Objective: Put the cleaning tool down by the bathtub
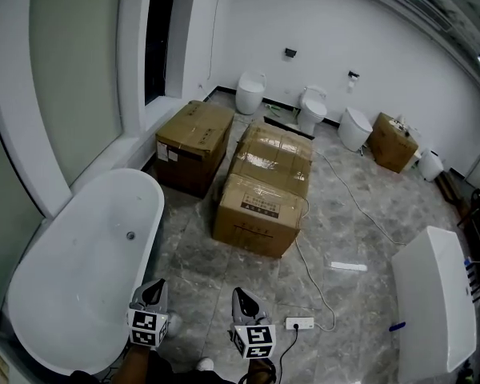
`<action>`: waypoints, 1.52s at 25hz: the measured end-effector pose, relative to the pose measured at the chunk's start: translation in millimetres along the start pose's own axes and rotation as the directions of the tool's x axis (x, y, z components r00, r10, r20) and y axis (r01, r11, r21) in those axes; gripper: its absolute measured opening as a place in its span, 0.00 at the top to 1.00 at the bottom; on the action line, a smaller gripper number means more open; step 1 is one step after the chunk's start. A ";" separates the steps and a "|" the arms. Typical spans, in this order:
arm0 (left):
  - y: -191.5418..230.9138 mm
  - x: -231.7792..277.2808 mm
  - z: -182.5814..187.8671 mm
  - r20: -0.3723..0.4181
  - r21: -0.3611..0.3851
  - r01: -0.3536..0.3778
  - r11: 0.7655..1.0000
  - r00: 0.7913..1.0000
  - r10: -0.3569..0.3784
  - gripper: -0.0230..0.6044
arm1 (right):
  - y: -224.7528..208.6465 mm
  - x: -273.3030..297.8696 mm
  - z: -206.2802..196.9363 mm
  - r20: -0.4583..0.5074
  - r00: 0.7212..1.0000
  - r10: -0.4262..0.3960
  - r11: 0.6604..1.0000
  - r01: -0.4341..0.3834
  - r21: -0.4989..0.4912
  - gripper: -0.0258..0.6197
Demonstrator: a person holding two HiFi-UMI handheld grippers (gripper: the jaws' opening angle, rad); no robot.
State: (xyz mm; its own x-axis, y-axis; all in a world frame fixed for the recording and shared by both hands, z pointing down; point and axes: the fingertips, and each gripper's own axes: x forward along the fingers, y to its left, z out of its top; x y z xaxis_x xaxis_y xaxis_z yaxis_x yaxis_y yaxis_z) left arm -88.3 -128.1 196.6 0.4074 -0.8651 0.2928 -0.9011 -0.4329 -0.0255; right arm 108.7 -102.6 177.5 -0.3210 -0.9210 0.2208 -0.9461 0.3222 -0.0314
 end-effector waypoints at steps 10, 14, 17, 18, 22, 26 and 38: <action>7.2 -10.5 42.4 0.095 0.020 -0.009 1.000 0.995 0.007 0.96 | -15.7 -10.2 35.8 0.061 0.998 -0.026 1.000 0.027 -0.003 0.94; 12.5 -13.8 61.9 0.127 0.030 -0.017 0.999 0.992 0.013 0.96 | -19.5 -13.6 50.5 0.086 0.996 -0.030 0.999 0.031 -0.017 0.94; 16.1 -14.7 80.0 0.165 0.037 -0.019 0.999 0.986 0.012 0.96 | -21.4 -13.9 58.4 0.099 0.995 -0.028 0.999 0.031 -0.028 0.94; 17.4 -14.7 85.3 0.172 0.042 -0.021 0.999 0.985 0.013 0.96 | -21.3 -13.6 61.8 0.104 0.994 -0.025 0.999 0.029 -0.032 0.94; 21.7 -17.6 95.6 0.194 0.055 -0.037 0.998 0.981 0.025 0.96 | -21.6 -12.2 69.5 0.121 0.992 -0.022 0.999 0.027 -0.037 0.94; 20.5 -19.7 96.8 0.198 0.054 -0.030 0.998 0.980 0.019 0.96 | -22.6 -10.9 73.2 0.130 0.991 -0.017 0.999 0.021 -0.036 0.94; 13.1 -15.2 102.0 0.204 0.081 -0.031 0.996 0.979 0.014 0.96 | -31.4 -7.3 75.0 0.147 0.989 -0.018 0.999 0.022 -0.024 0.94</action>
State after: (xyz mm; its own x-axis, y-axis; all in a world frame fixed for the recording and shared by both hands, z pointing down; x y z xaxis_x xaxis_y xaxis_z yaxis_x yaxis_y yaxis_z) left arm -91.1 -146.4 94.4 0.4165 -0.9045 0.0916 -0.8984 -0.4249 -0.1114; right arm 137.7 -122.4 103.7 -0.3065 -0.9488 0.0760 -0.9517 0.3071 -0.0036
